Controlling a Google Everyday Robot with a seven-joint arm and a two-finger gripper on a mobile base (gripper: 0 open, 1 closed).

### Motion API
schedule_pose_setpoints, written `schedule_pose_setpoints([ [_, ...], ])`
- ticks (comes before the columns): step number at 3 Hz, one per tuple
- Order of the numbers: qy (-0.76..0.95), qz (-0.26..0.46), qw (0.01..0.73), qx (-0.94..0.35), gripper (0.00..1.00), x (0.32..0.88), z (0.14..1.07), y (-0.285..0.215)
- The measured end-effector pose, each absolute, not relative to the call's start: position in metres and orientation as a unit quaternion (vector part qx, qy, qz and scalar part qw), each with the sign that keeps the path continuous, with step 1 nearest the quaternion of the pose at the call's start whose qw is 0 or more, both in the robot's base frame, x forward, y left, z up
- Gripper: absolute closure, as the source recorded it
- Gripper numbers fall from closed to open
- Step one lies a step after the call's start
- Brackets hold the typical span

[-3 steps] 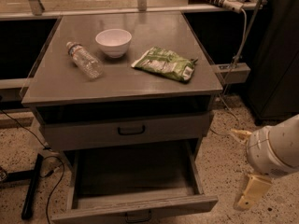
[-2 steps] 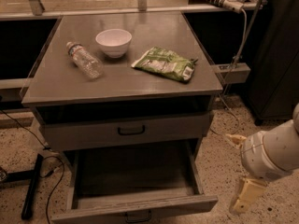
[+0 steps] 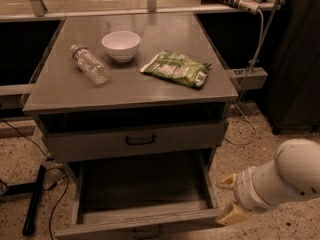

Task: Close middle drawer

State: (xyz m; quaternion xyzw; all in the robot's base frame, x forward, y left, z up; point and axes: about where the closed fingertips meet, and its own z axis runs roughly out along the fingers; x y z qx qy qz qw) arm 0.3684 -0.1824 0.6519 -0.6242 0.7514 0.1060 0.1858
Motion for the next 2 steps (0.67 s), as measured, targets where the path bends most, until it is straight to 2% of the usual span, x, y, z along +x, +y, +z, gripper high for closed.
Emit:
schedule_pose_setpoints([
  [2,0.752,0.117,0.261,-0.594,0.87,0.379,0.568,-0.18],
])
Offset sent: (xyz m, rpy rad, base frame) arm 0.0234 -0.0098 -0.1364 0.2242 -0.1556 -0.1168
